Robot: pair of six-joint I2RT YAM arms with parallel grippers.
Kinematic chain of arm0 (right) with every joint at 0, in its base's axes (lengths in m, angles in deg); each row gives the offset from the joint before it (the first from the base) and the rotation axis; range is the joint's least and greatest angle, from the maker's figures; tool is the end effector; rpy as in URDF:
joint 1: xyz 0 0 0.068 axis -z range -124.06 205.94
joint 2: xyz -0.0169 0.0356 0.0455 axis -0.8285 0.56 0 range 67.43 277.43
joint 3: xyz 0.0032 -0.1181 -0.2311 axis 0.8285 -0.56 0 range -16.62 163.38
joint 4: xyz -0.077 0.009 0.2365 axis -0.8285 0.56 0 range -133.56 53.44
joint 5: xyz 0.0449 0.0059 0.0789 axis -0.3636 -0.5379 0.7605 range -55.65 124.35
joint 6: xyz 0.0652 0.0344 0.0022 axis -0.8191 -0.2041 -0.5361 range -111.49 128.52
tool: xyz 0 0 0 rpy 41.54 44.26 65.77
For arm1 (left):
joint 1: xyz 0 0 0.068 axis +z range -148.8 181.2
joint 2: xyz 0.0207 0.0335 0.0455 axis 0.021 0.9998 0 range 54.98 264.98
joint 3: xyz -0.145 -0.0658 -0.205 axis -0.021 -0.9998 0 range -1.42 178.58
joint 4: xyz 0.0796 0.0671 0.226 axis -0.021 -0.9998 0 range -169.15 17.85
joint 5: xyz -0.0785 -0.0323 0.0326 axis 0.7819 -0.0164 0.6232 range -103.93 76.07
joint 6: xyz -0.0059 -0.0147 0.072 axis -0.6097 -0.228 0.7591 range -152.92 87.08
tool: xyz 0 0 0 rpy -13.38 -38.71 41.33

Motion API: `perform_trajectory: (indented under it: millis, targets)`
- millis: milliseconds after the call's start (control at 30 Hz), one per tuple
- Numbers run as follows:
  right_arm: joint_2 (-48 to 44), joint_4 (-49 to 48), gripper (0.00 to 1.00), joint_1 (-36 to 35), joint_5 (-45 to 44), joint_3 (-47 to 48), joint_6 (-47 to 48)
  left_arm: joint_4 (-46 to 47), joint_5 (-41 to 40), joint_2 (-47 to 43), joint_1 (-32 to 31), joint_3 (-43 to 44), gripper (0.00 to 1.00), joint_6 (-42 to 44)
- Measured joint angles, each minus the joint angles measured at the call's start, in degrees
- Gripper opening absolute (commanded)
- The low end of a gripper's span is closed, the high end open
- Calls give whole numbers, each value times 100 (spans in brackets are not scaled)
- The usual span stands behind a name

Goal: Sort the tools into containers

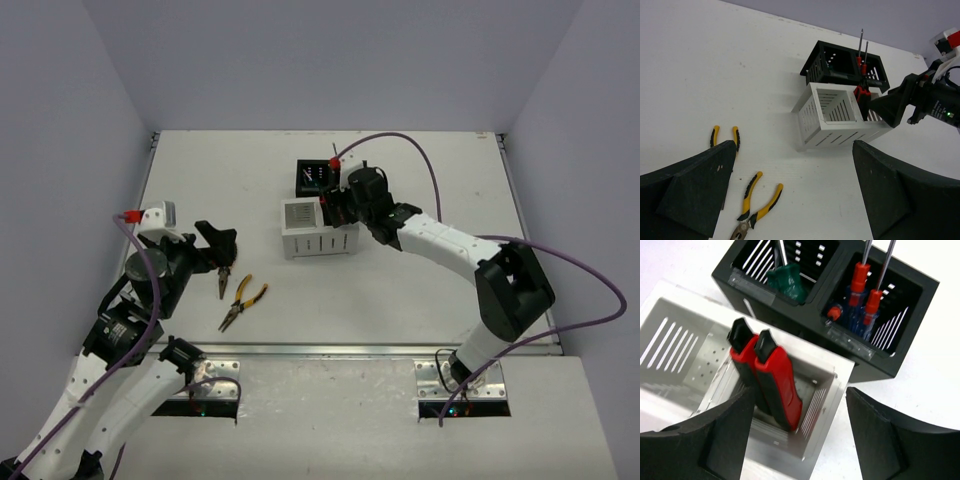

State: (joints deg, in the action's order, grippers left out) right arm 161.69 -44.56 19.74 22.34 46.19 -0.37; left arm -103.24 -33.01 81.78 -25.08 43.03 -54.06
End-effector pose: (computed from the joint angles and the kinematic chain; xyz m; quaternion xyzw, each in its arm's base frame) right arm 0.3167 0.2161 0.2253 -0.1534 0.8511 0.1055 0.4909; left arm 0.1233 -0.0385 0.3229 -0.0678 0.7780 -0.1266 0.6116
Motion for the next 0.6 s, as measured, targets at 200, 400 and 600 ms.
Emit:
perform_trajectory:
  millis: [200, 400, 600]
  targets:
    - [-81, 667, 79, -20, -105, 446, 5, -6, -190, 275, -1, 2, 100, -50]
    - [-802, 1387, 99, -23, -460, 591, -123, -291, -662, 1004, 0, 177, 100, -386]
    - [-2466, 1622, 99, 11, -486, 143, -818, -695, -761, 2420, 206, 696, 100, -1039]
